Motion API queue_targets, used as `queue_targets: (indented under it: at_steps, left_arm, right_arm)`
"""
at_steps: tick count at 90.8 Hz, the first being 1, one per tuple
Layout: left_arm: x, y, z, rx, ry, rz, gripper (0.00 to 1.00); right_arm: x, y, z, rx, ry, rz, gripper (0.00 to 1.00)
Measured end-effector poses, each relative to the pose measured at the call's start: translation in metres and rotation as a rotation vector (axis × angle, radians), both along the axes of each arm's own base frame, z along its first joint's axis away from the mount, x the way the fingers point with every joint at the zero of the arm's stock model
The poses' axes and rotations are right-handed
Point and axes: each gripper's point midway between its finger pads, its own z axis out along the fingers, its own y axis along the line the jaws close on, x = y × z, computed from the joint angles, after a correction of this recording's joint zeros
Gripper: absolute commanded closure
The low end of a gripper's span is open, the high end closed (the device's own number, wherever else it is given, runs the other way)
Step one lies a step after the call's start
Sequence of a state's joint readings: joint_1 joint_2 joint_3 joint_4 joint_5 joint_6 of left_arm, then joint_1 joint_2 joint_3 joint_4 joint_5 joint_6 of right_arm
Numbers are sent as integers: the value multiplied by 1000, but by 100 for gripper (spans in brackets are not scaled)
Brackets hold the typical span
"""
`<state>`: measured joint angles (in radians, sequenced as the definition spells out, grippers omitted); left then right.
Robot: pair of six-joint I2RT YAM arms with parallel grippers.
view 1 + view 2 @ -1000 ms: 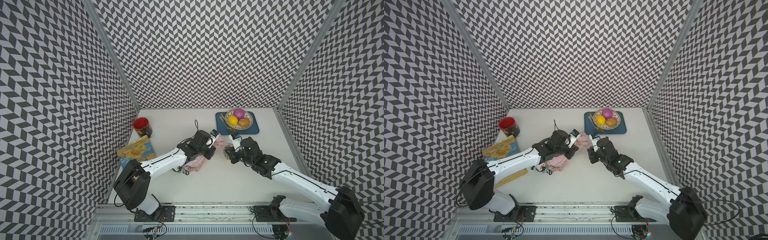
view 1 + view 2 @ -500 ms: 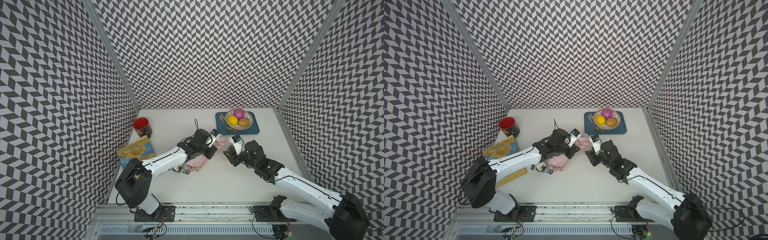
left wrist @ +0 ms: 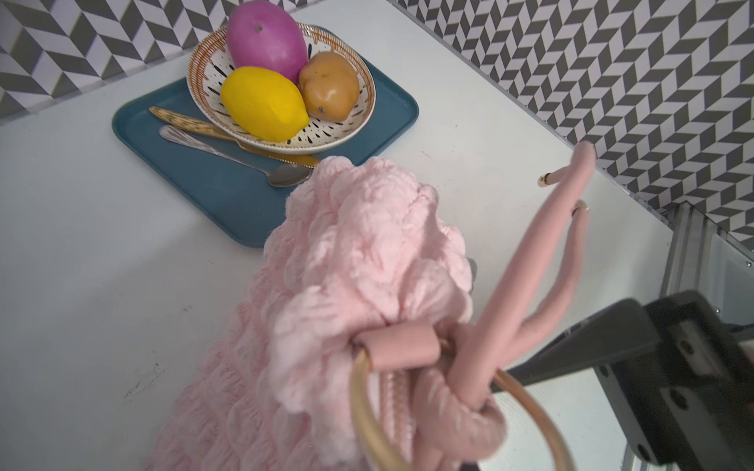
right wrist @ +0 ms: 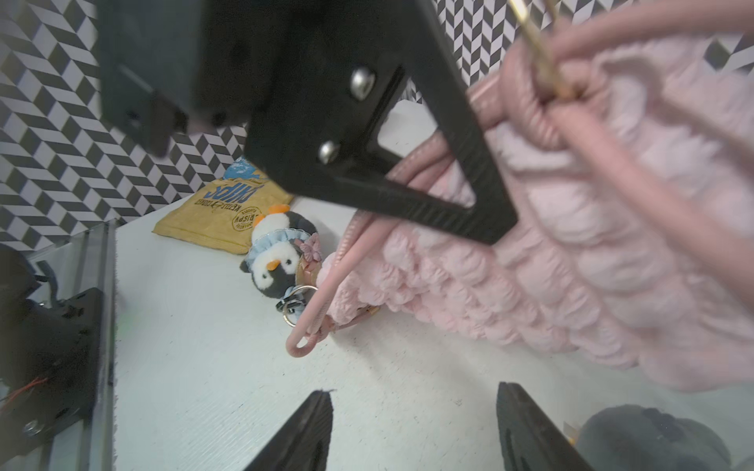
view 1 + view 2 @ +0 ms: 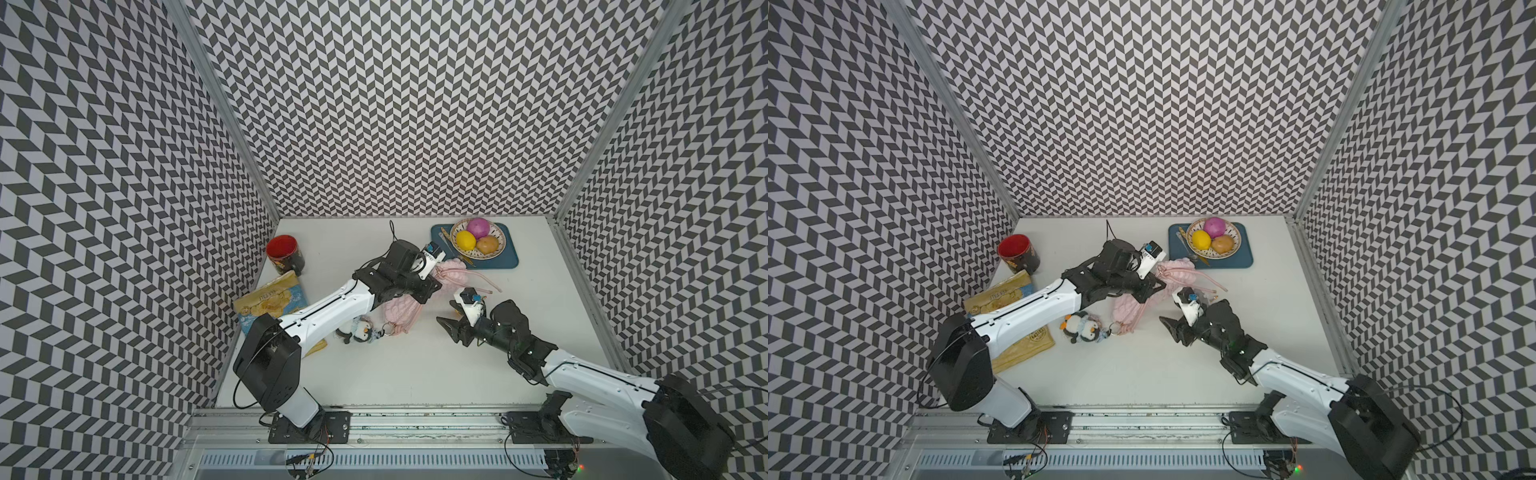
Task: Remove the decoration from the bag
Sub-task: Place the decoration item at the center of the board, then adjust the bag.
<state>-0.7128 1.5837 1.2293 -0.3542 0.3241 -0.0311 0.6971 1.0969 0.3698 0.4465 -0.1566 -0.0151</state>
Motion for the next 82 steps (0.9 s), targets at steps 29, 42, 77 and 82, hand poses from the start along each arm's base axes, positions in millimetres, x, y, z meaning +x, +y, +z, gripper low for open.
queue_targets:
  at_steps: [29, 42, 77, 82]
  left_arm:
    - [-14, 8, -11, 81, 18, -63, 90]
    - [-24, 9, -10, 115, -4, -104, 84]
    - [-45, 14, 12, 125, -132, -194, 73]
    - [-44, 15, 12, 130, -136, -192, 67]
  right_arm:
    - [23, -24, 47, -26, -284, -96, 29]
    - [30, -18, 40, -110, -322, -65, 29]
    - [29, 12, 46, -183, -393, 120, 73]
    - [29, 14, 45, -178, -384, 130, 85]
